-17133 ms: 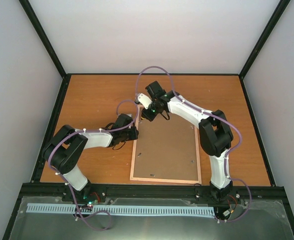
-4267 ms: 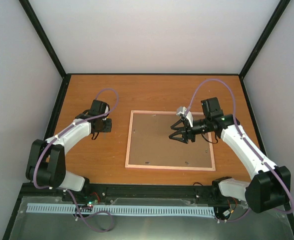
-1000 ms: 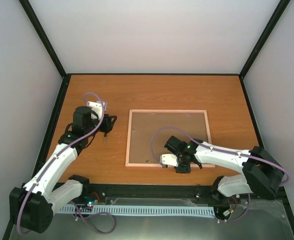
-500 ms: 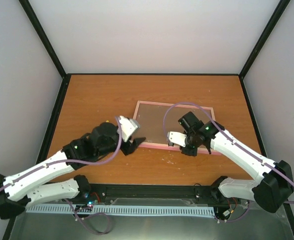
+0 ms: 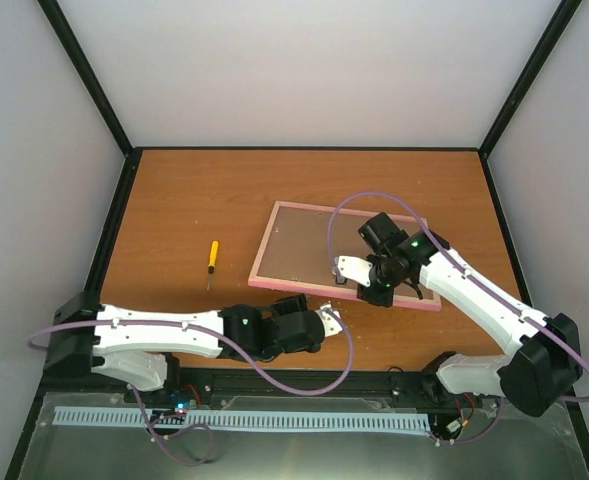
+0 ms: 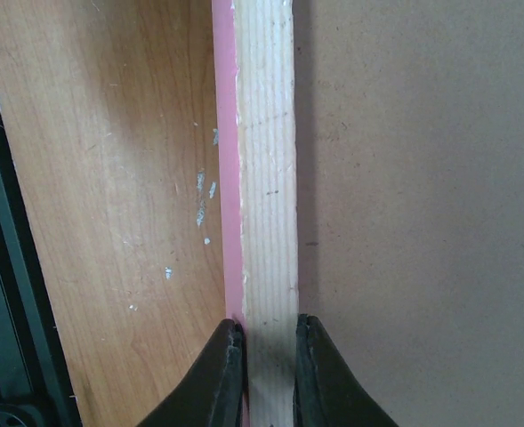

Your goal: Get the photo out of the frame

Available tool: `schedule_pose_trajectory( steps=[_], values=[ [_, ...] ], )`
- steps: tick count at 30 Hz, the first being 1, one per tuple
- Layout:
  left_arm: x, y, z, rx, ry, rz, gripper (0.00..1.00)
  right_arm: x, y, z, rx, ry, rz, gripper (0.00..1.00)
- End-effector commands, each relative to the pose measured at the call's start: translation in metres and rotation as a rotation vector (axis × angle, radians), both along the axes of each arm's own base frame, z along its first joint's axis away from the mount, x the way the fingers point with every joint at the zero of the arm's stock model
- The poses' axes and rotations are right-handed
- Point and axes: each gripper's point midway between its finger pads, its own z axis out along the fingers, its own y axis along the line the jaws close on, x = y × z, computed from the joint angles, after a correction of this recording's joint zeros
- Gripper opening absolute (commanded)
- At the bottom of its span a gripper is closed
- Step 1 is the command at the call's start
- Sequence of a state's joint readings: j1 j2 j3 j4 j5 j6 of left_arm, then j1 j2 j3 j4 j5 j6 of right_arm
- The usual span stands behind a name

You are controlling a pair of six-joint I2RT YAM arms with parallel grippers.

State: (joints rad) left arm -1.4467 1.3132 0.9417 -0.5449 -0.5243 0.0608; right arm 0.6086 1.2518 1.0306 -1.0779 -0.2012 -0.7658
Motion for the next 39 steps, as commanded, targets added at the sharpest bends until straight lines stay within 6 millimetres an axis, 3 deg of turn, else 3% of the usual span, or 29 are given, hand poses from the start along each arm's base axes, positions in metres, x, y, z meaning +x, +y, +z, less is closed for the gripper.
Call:
schedule_pose_trajectory(
  steps=[1,4,10,23,39],
  values=[
    [0.025,-0.008,0.017,0.061,-0.276,-0.023,0.72,0.006,0.014,0.017,0.075,-0.018,0.019,0.03],
    [0.027,-0.025,0.023,0.04,-0.351,-0.084,0.75,0.004,0.015,0.016,0.079,-0.003,0.018,0.03],
    [0.036,-0.044,0.008,0.094,-0.4,-0.136,0.75,0.0,0.018,0.018,0.102,0.019,0.015,0.03],
    [0.065,-0.054,-0.017,0.314,-0.491,-0.145,0.51,-0.006,0.019,0.018,0.117,0.046,0.016,0.03],
    [0.075,-0.065,-0.013,0.341,-0.52,-0.133,0.18,-0.013,0.019,0.019,0.134,0.067,0.01,0.03]
  ],
)
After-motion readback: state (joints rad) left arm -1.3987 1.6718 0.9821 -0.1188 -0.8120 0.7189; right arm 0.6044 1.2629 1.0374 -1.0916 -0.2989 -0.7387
